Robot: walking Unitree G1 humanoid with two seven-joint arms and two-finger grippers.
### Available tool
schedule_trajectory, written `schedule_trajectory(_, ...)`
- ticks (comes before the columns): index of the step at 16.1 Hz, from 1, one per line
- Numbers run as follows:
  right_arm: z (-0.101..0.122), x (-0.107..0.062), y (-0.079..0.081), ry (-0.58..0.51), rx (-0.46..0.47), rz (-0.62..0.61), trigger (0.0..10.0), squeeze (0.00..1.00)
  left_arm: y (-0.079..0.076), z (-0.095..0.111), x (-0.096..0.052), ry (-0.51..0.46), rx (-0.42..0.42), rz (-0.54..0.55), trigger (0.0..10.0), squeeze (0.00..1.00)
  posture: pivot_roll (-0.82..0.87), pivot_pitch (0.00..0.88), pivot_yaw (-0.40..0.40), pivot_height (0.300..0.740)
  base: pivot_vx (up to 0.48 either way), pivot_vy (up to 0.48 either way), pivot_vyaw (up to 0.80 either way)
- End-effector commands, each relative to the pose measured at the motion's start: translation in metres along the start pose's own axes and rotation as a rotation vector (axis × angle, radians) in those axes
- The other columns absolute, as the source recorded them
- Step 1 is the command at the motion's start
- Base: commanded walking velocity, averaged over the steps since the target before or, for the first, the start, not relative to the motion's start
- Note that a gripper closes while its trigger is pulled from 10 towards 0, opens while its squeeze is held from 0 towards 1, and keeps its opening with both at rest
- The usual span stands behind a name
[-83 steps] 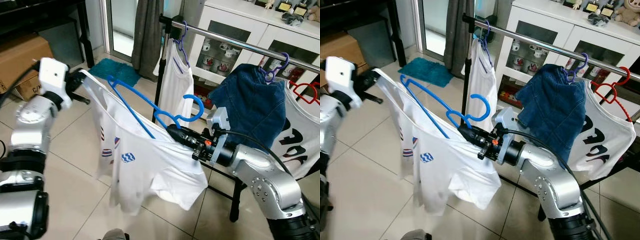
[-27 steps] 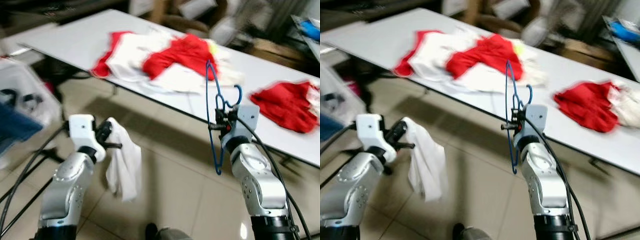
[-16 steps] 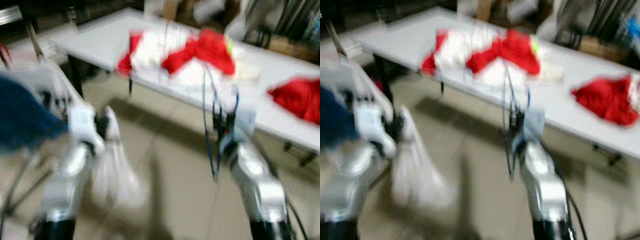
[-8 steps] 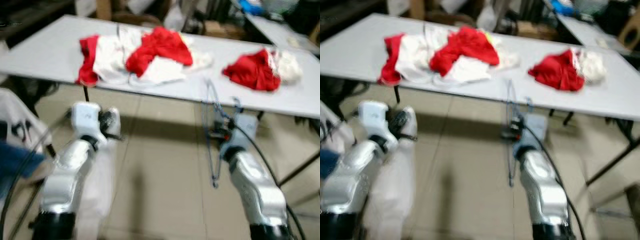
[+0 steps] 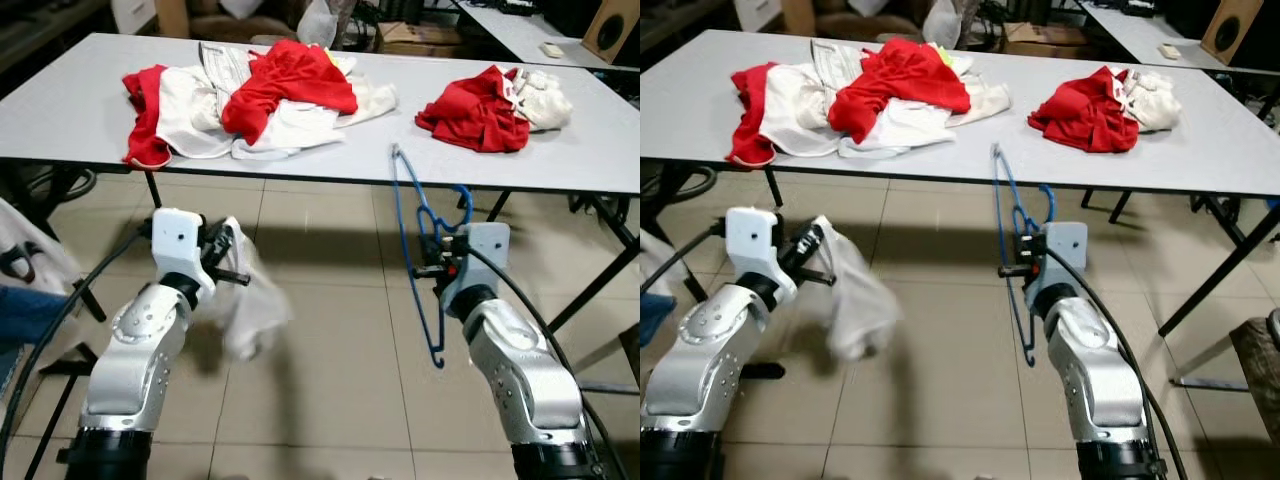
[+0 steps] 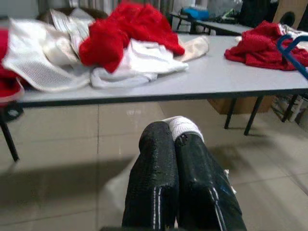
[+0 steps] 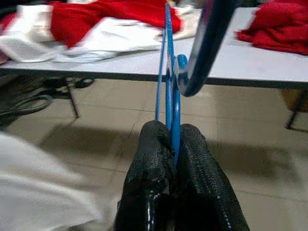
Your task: Hang hanger
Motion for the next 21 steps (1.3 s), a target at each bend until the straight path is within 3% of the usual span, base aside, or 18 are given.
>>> schedule_trajectory(1,0.014,0.001,0.006,-0.029,-0.037,0.043,10.0,0.0,-0.002,0.018,0.006,-0.064,0.012,-0.016,10.0,0.0,-0.04,0.0,-0.019,0.74,0.27,0.0,0.0)
schedule_trajectory(4,0.024,0.001,0.002,-0.071,-0.029,0.049,10.0,0.0,-0.002,0.026,0.007,-0.086,0.007,-0.025,10.0,0.0,-0.02,0.0,-0.021,0.74,0.346,0.0,0.0)
schedule_trajectory(8,0.023,0.003,0.018,-0.071,-0.03,0.101,10.0,0.0,0.006,0.027,0.003,-0.088,0.018,-0.006,10.0,0.0,0.0,0.0,-0.038,0.74,0.369,0.0,-0.49)
schedule_trajectory(14,0.022,0.008,0.011,-0.064,-0.06,0.123,10.0,0.0,0.006,0.029,0.002,-0.101,0.043,0.007,10.0,0.0,0.02,0.0,-0.073,0.74,0.377,0.0,-0.15)
schedule_trajectory(18,0.021,0.01,0.024,-0.058,-0.077,0.198,10.0,0.0,0.01,0.039,-0.001,-0.116,0.064,0.017,10.0,0.0,0.02,0.0,-0.073,0.74,0.382,0.0,0.0)
schedule_trajectory(21,0.023,0.006,0.017,-0.065,-0.097,0.2,10.0,0.0,0.014,0.043,0.004,-0.122,0.065,0.018,10.0,0.0,0.01,0.0,-0.063,0.74,0.38,0.0,0.0)
Point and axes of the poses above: a point about 5 cm out from each wrist's last joint towards the gripper, its own x axis pointing out of the wrist towards the gripper, its own z axis along the axis of the wrist's last joint, y = z × x, the point moved 6 cm from there along x, pointing out of the wrist towards the gripper, and after that the axes turned 10 degrees about -x, right-handed, at the moved point
